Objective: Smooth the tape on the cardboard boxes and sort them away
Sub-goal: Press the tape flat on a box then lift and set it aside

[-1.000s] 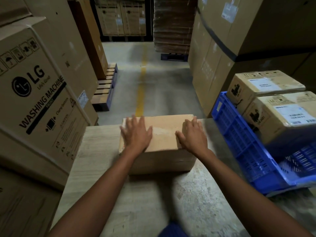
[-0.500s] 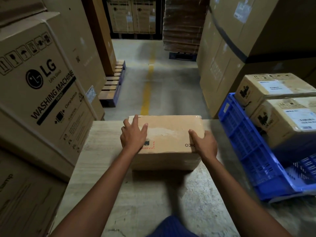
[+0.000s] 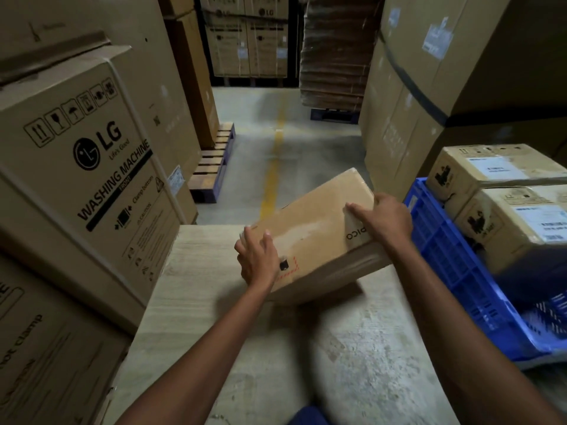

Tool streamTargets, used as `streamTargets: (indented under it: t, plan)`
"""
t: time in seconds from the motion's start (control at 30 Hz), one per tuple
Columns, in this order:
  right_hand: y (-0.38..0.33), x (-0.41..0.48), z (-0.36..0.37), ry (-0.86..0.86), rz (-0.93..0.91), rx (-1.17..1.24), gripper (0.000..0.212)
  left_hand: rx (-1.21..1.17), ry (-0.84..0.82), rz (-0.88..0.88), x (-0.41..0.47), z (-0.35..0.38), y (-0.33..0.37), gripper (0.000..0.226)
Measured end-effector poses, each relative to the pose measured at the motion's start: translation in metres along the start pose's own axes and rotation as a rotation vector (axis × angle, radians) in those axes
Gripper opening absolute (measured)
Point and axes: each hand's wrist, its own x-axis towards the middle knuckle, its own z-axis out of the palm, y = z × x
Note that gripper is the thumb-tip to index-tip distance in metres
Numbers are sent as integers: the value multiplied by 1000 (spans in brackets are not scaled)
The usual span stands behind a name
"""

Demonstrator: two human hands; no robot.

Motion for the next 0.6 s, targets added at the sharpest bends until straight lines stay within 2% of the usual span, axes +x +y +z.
streamTargets:
  t: [0.07,0.13,0.23,0.3,0.37,0.43,0.47,0.53,0.6]
  plan:
    - [-15,-7,1,0,-100,-72,51,-9,7,-25,3,-5,-14,60]
    - [-26,-18,9,40,-196,-99,52,84,57,-11,14,-14,-27,57]
    - [-40,-37,23,153,-343,-46,44,38,90,121,32,-41,-21,47]
    - [-44,-45,33,168,-412,114,36,-134,-31,208,34,-68,6,43]
    - [-47,-52,40,112,-433,295,35,-341,-285,179,28,-95,41,45]
    - [-50,-61,47,110,-389,463,29,-492,-549,50,17,-115,67,46]
    - [-52,-64,50,114,-305,536,25,-546,-630,6,14,-121,74,47]
    - [-52,-68,56,97,-37,686,23,-631,-719,-48,8,-126,79,50]
    - [-49,-66,59,31,117,810,32,-725,-740,-106,-1,-124,81,54]
